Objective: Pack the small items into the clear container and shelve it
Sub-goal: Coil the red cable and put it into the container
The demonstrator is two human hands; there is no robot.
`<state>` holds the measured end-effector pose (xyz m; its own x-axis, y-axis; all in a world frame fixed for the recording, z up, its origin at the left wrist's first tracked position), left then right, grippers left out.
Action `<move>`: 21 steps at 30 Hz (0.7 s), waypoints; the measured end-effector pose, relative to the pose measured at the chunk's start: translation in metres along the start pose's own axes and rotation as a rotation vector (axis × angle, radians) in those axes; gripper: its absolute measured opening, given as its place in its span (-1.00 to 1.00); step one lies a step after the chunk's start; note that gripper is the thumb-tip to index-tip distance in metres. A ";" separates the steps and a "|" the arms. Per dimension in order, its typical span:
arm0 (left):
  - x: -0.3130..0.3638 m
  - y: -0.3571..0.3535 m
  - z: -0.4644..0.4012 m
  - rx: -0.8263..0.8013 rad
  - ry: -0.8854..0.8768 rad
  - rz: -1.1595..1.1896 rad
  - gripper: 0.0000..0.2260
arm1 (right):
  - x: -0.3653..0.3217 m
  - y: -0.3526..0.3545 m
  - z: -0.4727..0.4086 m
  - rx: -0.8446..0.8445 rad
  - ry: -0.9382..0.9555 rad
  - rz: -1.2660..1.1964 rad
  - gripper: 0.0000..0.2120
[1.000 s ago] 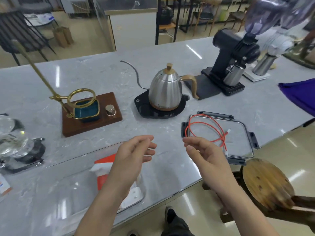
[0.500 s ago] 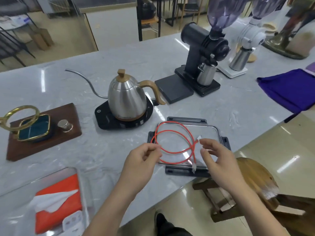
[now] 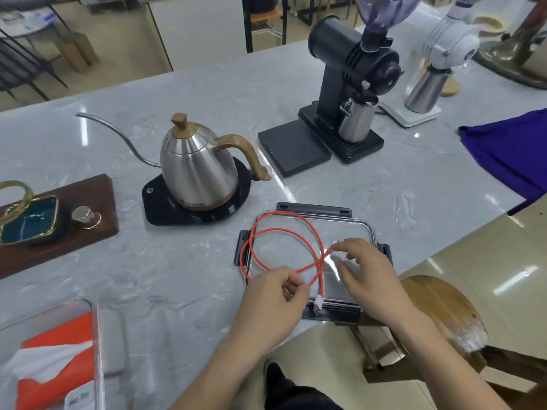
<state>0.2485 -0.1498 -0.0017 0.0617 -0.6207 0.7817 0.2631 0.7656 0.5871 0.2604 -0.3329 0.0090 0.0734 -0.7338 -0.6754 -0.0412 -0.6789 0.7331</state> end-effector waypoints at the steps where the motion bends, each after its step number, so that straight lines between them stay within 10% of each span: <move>1: 0.002 -0.005 0.001 -0.008 -0.006 -0.023 -0.93 | 0.000 -0.003 -0.002 -0.011 0.017 0.027 -0.75; 10: 0.011 -0.031 -0.004 -0.013 -0.040 -0.325 -0.67 | -0.007 -0.037 -0.012 -0.151 0.162 0.228 -0.67; 21: 0.014 -0.034 -0.007 -0.038 -0.087 -0.399 -0.81 | -0.005 -0.043 -0.022 -0.187 0.200 0.266 -0.86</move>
<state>0.2472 -0.1855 -0.0123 -0.1335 -0.8499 0.5097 0.2856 0.4595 0.8410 0.2839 -0.2999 -0.0173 0.2779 -0.8520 -0.4437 0.0958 -0.4350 0.8953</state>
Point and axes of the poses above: each hand's wrist, its own z-axis away from the middle knuckle, its own y-axis out of the back of the hand, x = y × z, the point moved 10 cm from there along -z, towards the middle knuckle, and after that the axes turned 3 degrees about -z, right-handed, at the moved point
